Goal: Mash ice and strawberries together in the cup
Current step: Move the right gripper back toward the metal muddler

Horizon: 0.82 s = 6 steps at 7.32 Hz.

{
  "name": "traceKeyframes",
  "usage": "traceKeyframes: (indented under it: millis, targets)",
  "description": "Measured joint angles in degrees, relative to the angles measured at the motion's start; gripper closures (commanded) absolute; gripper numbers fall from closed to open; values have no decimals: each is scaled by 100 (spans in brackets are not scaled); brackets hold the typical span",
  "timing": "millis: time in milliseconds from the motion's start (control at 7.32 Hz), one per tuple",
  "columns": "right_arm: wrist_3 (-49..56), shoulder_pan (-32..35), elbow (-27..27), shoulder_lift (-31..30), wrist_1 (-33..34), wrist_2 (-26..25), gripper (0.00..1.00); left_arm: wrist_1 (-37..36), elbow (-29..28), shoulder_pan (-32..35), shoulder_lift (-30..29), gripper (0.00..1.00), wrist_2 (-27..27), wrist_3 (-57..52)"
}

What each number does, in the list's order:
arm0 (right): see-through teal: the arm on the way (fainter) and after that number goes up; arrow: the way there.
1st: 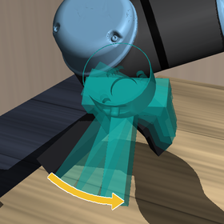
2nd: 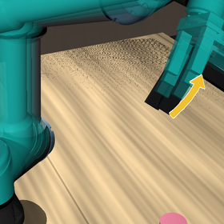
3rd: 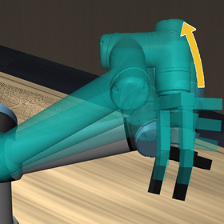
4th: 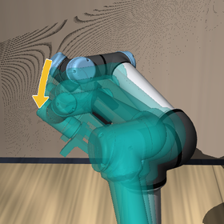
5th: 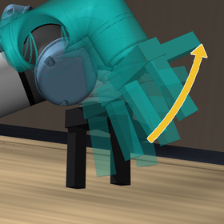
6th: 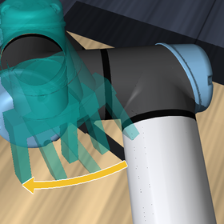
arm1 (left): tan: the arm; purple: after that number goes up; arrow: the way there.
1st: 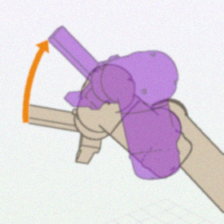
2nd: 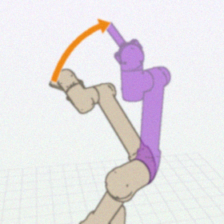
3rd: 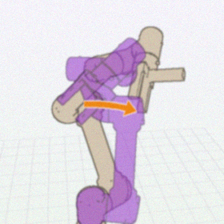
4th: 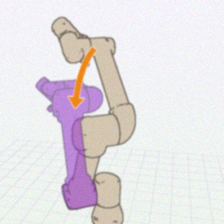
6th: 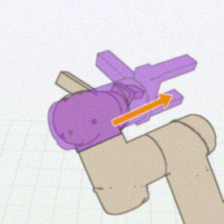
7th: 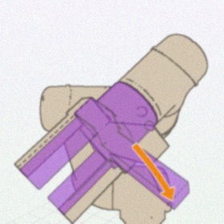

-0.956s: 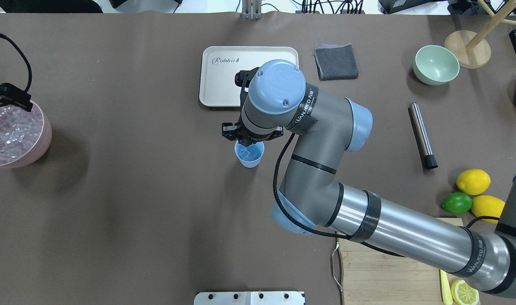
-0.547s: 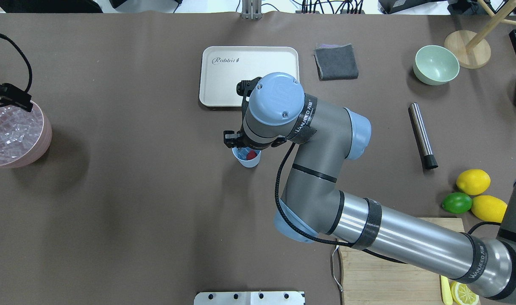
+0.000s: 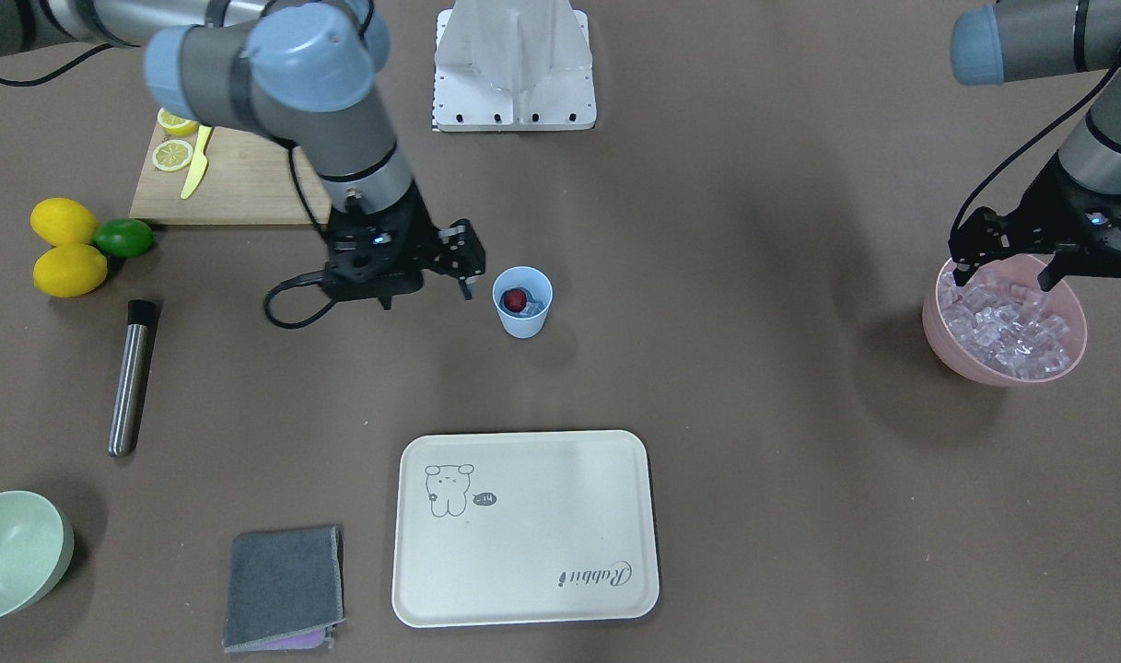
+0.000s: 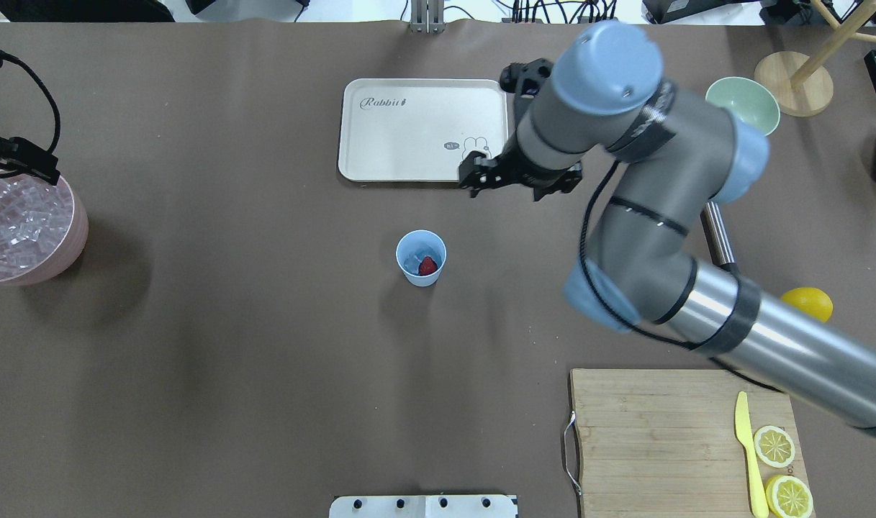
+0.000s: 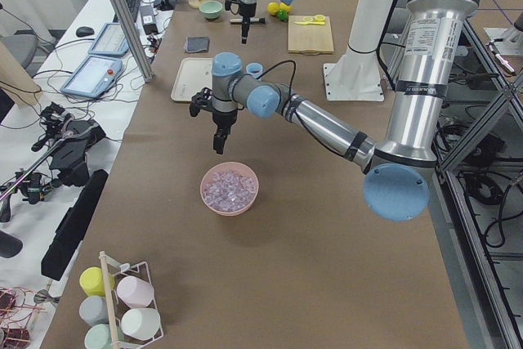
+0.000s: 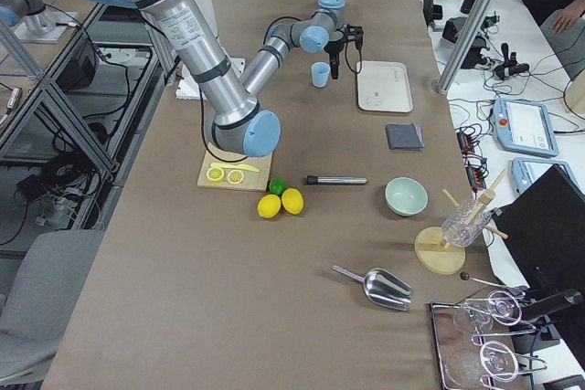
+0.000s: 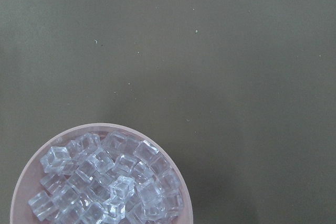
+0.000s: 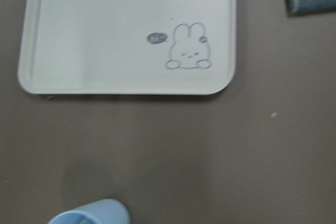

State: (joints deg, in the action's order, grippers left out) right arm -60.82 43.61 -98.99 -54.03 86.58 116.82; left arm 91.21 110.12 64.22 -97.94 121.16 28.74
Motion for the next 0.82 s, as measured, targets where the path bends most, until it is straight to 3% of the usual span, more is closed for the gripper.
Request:
traceKeyframes:
  millis: [410,820]
  targets:
    - [2065,1339,301,-1152,-35,896,0,125,-48,3,21,3,-7,10]
    - [2735,1728,1347,-1471,-482,1200,4,126,-59,2,-10,3,-19,1]
